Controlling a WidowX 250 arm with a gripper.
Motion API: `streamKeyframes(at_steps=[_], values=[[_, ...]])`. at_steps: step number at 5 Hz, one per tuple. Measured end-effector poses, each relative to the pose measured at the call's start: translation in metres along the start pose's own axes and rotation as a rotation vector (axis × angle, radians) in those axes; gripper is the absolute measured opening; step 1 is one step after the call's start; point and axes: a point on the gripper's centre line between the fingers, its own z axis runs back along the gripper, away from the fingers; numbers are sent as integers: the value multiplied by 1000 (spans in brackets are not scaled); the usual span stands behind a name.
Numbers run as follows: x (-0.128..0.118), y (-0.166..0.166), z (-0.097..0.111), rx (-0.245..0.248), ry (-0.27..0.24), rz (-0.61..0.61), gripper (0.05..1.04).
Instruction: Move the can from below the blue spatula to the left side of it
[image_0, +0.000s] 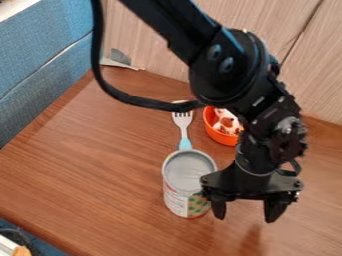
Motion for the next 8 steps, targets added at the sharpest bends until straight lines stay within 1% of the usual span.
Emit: streamKeyframes(at_steps=[1, 2, 3, 5, 6, 7, 8], values=[[2, 10, -1, 19, 8, 14, 1001], [3, 19, 6, 30, 1, 39, 1001], [6, 30, 5, 45, 6, 58, 1001], [20, 51, 3, 77, 1, 114, 1001], [26, 67, 2, 106, 8, 159, 1001], [34, 82, 1, 126, 4, 200, 1001], [41, 94, 1, 137, 3, 239, 1001]])
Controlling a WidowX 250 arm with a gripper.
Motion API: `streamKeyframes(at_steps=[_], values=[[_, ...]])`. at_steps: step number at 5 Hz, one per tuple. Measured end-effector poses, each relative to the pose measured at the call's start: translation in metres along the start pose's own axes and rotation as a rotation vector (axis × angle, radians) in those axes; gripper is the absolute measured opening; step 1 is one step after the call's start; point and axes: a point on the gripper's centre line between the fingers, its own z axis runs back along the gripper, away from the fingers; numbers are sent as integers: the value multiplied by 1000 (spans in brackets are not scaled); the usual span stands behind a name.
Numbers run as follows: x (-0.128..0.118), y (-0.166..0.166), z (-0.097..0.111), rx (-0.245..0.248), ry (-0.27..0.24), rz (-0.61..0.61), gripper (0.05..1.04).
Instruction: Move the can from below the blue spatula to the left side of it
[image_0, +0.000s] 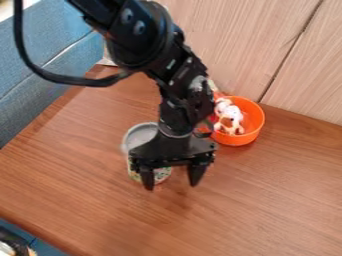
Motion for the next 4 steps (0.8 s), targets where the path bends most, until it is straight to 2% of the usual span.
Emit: streamKeyframes(at_steps=[4], values=[[48, 54, 5, 24, -19, 215, 1001]])
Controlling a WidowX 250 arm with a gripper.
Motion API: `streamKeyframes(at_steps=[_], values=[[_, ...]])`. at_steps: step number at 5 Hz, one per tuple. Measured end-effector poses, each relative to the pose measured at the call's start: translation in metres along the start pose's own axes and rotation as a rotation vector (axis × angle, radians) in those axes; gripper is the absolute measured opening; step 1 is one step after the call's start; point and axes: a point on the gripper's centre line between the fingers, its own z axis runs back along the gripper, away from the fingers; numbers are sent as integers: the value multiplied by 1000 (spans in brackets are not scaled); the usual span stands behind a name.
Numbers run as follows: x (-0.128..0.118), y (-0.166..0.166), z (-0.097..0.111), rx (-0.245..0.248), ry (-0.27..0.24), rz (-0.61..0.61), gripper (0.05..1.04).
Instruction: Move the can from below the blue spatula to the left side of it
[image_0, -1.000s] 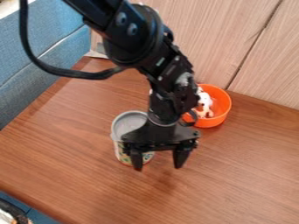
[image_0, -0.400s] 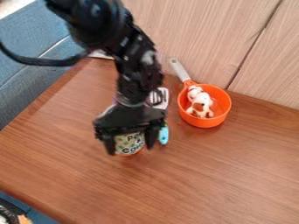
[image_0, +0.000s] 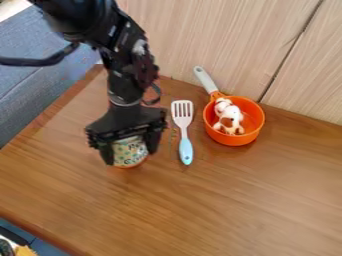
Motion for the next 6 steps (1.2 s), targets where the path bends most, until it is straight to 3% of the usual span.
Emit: streamKeyframes(at_steps=[1, 4, 5, 6], values=[[7, 10, -5, 22, 14, 21, 1001], [36, 40, -9, 80, -18, 83, 1001], [37, 39, -8, 77, -24, 88, 1001], [28, 17, 4, 53, -59, 15, 1001]])
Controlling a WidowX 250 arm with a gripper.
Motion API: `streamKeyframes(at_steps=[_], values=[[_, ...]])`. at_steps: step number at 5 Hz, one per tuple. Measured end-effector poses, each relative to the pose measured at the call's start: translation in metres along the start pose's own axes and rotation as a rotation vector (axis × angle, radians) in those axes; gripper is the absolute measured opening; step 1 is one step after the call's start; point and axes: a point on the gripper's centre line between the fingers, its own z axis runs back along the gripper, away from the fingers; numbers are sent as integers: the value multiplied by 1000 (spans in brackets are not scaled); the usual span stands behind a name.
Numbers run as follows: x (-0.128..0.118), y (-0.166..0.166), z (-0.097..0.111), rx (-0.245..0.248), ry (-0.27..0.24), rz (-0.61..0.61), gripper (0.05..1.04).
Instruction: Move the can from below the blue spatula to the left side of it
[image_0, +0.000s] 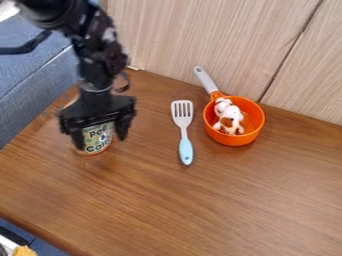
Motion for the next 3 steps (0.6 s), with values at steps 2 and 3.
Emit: streamKeyframes(at_steps=[2, 3], values=[[-37, -51, 19, -140, -32, -171, 1001], [-44, -65, 34, -139, -51, -291, 1001]])
